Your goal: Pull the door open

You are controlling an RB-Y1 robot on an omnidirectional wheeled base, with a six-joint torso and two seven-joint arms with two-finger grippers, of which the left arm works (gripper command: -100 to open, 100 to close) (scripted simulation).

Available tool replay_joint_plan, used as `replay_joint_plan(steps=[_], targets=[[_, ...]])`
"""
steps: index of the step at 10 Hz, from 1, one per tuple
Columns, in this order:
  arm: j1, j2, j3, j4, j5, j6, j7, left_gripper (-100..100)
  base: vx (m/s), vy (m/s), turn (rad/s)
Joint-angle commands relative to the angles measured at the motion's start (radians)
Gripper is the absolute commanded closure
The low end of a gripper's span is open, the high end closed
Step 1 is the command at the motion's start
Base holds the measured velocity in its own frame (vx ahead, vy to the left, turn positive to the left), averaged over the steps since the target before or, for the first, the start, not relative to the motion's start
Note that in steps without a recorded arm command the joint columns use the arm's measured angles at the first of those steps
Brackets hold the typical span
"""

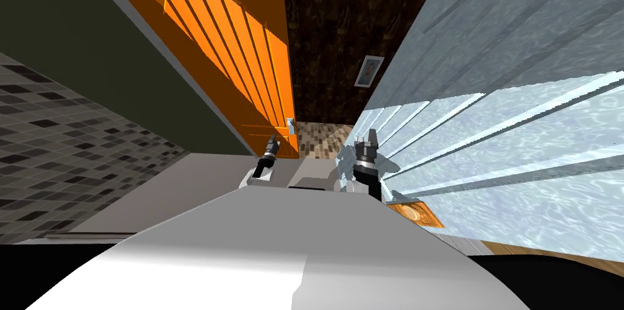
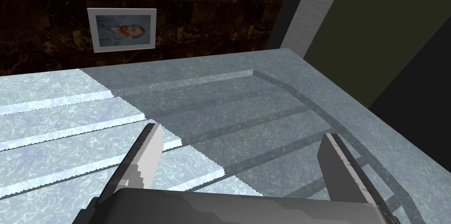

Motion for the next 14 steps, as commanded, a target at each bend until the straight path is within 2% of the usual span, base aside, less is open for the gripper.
replay_joint_plan(steps=[1, 4, 8, 11, 12, 14], targets=[[-0.012, 0.002, 0.004, 0.031, 0.002, 0.0, -0.001, -100, 0.098, -0.001, -0.028], [-0.046, 0.007, 0.013, 0.104, 0.008, 0.011, -0.003, -100, 0.138, 0.005, -0.033], [-0.078, 0.012, 0.023, 0.172, 0.014, 0.022, -0.005, -100, 0.152, 0.002, -0.028], [-0.097, 0.013, 0.028, 0.212, 0.017, 0.028, -0.006, -100, 0.142, 0.011, -0.023], [-0.089, 0.014, 0.026, 0.197, 0.017, 0.03, -0.004, -100, 0.07, 0.014, -0.005], [-0.095, 0.05, 0.053, 0.227, 0.034, 0.017, 0.016, -100, 0.168, -0.023, -0.145]])
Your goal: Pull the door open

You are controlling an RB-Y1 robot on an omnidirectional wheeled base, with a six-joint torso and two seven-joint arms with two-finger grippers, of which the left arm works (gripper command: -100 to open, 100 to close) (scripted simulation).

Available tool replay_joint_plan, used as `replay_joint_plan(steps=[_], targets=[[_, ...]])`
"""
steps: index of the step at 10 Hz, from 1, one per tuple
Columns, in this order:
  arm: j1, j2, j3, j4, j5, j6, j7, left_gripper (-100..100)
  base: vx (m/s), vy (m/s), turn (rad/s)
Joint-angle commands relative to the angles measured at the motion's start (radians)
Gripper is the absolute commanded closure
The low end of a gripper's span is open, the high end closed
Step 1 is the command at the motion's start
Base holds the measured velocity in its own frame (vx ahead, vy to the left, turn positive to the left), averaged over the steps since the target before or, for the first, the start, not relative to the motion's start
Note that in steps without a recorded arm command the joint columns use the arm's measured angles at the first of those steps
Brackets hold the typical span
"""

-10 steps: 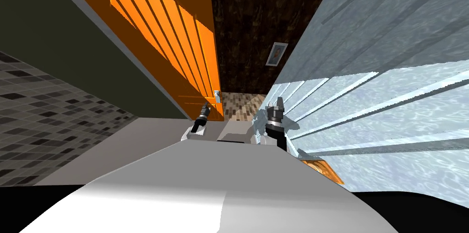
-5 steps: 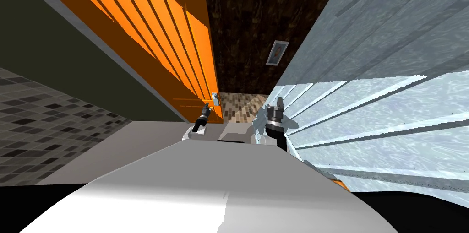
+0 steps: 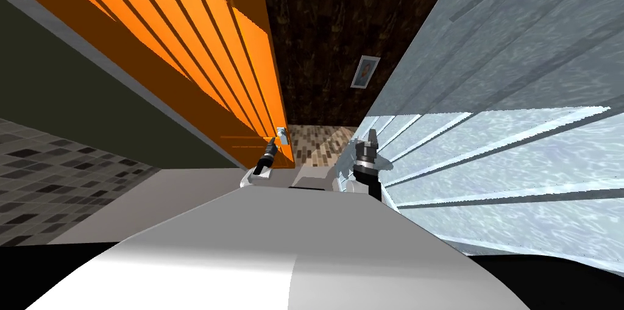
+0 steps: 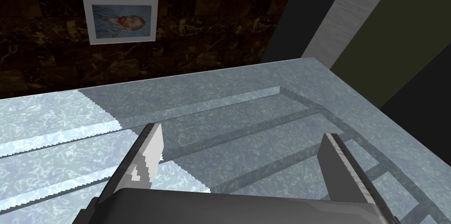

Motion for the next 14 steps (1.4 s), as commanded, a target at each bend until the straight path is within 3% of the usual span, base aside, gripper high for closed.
replay_joint_plan(steps=[1, 5, 6, 7, 12, 13, 14], targets=[[0.006, 0.024, 0.019, 0.005, 0.012, -0.004, 0.015, -100, 0.219, -0.061, -0.118], [-0.004, 0.091, 0.069, 0.059, 0.044, -0.029, 0.053, -100, 0.199, -0.037, -0.144], [-0.003, 0.083, 0.062, 0.051, 0.04, -0.023, 0.047, -100, 0.094, -0.006, -0.013], [-0.003, 0.083, 0.062, 0.051, 0.04, -0.023, 0.047, 100, -0.012, 0.001, 0.014], [-0.003, 0.083, 0.062, 0.051, 0.04, -0.023, 0.047, 100, -0.018, 0.001, -0.002], [0.008, 0.1, 0.048, 0.048, 0.042, -0.03, 0.062, 100, -0.132, 0.042, -0.137], [0.01, 0.104, 0.045, 0.047, 0.042, -0.032, 0.066, 100, -0.185, 0.067, -0.147]])
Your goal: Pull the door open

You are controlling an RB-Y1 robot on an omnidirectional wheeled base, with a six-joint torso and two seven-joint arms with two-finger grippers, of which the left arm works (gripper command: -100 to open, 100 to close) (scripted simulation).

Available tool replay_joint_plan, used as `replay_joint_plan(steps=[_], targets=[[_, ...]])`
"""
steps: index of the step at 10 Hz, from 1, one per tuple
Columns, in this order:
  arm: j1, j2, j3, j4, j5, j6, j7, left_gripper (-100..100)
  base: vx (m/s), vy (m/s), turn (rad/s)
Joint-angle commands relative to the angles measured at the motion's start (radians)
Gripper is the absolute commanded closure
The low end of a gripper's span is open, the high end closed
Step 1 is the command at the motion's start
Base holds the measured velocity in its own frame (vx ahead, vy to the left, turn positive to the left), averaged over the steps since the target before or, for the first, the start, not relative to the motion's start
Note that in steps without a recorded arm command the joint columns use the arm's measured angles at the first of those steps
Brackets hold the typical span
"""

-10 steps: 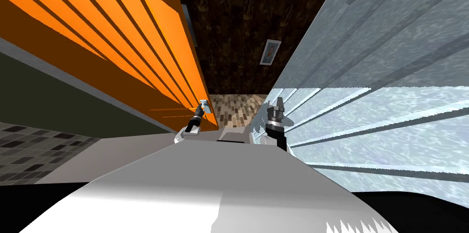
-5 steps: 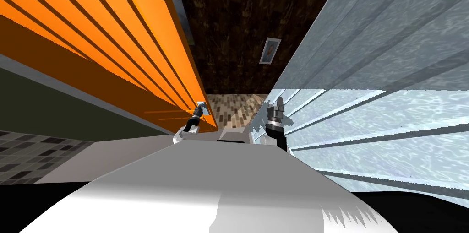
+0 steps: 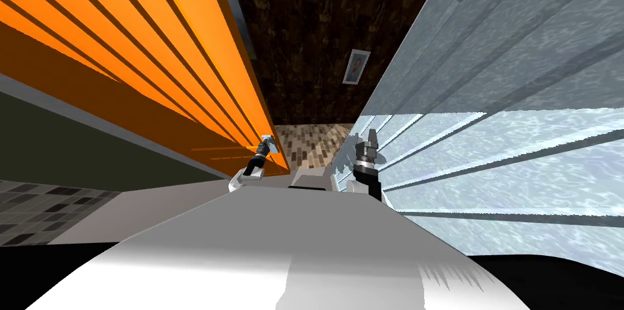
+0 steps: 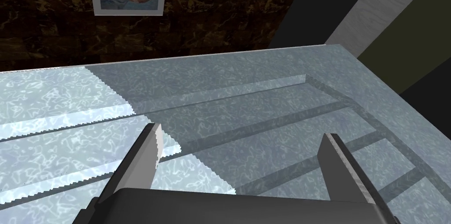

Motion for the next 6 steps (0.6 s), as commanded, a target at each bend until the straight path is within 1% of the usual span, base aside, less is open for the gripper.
replay_joint_plan(steps=[1, 3, 6], targets=[[0.014, 0.012, -0.014, -0.002, 0.001, -0.006, 0.013, 100, -0.177, 0.062, -0.12], [0.027, 0.036, -0.031, -0.008, 0.004, -0.017, 0.034, 100, -0.194, 0.075, -0.135], [0.047, 0.072, -0.057, -0.017, 0.009, -0.034, 0.066, 100, -0.224, 0.079, -0.153]])
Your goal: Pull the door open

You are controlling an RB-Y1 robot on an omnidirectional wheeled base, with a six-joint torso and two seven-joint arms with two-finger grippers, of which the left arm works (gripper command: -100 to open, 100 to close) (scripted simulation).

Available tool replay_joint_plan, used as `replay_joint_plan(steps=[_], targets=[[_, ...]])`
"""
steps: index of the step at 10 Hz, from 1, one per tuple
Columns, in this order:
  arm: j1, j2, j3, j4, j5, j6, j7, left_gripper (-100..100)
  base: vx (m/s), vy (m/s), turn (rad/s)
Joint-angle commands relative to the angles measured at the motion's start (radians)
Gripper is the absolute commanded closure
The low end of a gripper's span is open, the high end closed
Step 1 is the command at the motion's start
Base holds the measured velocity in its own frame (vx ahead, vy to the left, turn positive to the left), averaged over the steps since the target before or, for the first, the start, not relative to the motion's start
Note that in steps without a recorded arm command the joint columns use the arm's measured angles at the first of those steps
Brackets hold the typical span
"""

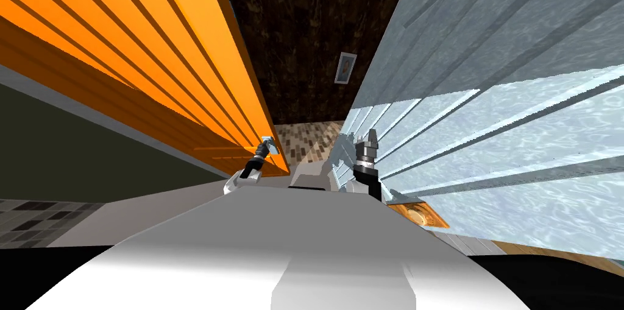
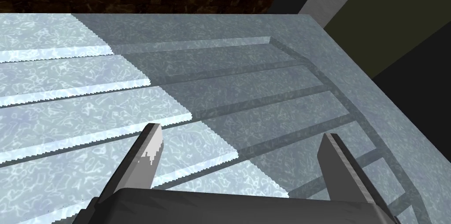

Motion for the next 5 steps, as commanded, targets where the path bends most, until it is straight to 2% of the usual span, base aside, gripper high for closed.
replay_joint_plan(steps=[1, 2, 3, 4, 5], targets=[[0.011, 0.024, -0.012, -0.003, 0.003, -0.014, 0.02, 100, -0.229, 0.069, -0.175], [0.017, 0.033, -0.019, -0.005, 0.005, -0.018, 0.029, 100, -0.216, 0.108, -0.145], [0.016, 0.024, -0.019, -0.007, 0.003, -0.011, 0.022, 100, -0.097, 0.046, -0.057], [0.038, 0.043, -0.037, -0.017, 0.004, -0.027, 0.04, 100, -0.155, 0.033, -0.133], [0.043, 0.048, -0.04, -0.02, 0.004, -0.031, 0.044, 100, -0.203, 0.072, -0.117]])
